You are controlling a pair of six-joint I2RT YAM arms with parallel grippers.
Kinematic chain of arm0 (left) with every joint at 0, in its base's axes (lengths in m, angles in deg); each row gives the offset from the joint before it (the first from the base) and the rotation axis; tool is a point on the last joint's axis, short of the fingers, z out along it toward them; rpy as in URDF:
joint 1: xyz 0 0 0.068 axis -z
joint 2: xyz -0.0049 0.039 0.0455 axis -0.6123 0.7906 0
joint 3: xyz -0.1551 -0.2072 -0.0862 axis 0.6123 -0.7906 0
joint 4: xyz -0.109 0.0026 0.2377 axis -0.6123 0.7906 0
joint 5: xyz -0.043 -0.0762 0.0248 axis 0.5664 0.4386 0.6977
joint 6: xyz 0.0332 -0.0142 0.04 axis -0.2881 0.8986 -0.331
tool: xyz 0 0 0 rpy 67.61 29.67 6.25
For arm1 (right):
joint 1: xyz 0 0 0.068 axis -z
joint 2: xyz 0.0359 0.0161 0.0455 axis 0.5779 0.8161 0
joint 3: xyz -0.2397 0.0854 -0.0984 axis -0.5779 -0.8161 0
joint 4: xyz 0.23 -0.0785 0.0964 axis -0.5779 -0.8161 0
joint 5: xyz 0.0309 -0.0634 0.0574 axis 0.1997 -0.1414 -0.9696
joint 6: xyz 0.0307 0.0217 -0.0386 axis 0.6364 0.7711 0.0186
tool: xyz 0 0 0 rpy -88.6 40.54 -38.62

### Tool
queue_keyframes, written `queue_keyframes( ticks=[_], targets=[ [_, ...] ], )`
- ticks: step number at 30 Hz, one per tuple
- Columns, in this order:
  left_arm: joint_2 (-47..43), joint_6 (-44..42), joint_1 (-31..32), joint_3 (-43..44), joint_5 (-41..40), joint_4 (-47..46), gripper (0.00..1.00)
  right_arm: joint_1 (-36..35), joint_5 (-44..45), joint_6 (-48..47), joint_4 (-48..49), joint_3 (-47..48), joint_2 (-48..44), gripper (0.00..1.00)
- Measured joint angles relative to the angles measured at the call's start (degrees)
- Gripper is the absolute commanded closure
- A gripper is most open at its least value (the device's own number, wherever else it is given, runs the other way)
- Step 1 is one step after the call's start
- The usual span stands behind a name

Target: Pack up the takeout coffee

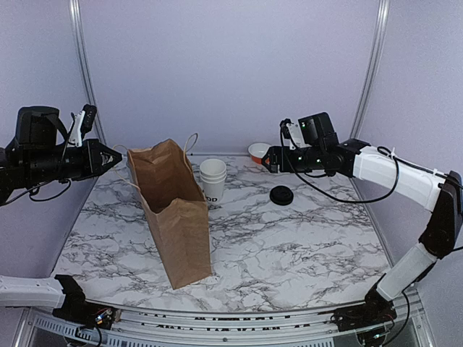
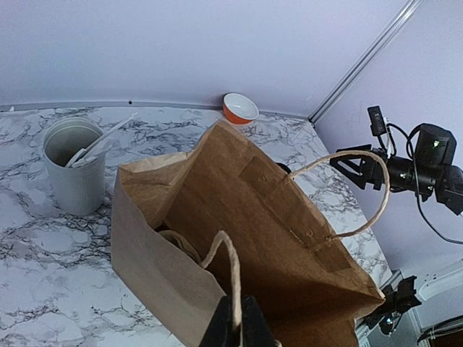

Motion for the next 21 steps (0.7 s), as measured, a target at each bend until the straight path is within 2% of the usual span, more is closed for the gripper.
queue_keyframes(
  ticks=[21],
  targets=[
    [0.9,-0.28,-0.66,4.2,-3.89,3.76,0.94,-1.53,0.68,-1.84,-1.33,1.7,3.82,0.16]
  ],
)
